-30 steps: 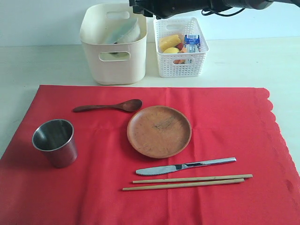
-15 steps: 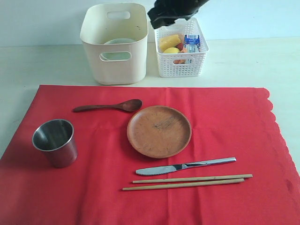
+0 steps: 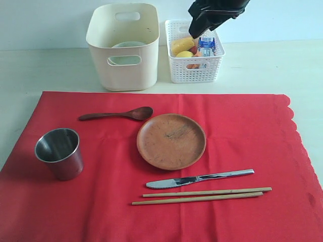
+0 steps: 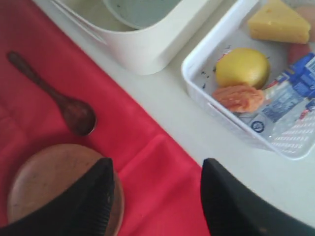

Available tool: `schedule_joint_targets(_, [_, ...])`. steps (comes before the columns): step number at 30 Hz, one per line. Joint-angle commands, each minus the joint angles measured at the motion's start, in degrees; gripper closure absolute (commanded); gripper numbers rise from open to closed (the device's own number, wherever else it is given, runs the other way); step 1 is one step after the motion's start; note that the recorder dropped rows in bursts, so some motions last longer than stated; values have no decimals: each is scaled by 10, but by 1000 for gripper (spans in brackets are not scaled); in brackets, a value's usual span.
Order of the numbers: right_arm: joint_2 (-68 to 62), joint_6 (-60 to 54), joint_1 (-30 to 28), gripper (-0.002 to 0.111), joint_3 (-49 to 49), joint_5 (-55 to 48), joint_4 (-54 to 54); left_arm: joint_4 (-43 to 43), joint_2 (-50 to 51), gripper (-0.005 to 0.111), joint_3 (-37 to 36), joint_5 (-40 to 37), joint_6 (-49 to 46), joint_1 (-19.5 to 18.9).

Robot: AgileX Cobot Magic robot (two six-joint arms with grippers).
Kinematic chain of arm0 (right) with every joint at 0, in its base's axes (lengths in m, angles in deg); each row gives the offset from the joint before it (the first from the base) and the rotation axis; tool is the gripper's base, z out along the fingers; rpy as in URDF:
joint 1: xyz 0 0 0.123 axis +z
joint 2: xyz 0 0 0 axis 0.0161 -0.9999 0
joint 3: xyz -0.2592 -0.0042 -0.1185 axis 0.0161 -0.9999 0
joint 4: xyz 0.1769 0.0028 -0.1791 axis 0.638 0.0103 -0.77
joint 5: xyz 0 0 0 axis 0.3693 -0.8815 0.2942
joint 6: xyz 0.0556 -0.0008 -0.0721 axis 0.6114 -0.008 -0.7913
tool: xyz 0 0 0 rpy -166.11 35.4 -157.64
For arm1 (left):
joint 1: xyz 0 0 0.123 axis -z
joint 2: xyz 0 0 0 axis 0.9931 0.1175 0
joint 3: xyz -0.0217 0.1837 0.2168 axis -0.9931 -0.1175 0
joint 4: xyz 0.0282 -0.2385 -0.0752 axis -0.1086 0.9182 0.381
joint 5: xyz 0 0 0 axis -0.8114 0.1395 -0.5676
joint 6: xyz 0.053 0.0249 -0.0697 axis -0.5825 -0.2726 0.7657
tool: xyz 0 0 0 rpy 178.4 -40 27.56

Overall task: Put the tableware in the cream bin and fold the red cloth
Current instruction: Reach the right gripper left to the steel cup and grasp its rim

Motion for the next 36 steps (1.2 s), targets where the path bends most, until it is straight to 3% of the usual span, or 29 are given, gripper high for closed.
schedule_joint_targets(1, [6, -32, -1, 57, 4, -37, 50, 3, -3, 104, 0, 0, 1, 4])
schedule_joint_targets(8, [4, -97, 4, 57, -2, -80, 164, 3, -3, 104, 0, 0, 1, 4])
schedule_joint_targets(14, [3, -135, 59, 57, -46, -75, 215, 3, -3, 104, 0, 0, 1, 4])
schedule_joint_targets(23, [-48, -132, 184, 56, -64, -4, 213, 3, -3, 104, 0, 0, 1, 4])
schedule_joint_targets(27, [-76, -132, 232, 49, -64, 57, 213, 3, -3, 104, 0, 0, 1, 4])
schedule_joint_targets(32, [-98, -130, 267, 40, -64, 153, 212, 3, -3, 104, 0, 0, 1, 4])
schedule_joint_targets(36, [-117, -130, 278, 40, -64, 182, 218, 3, -3, 104, 0, 0, 1, 4])
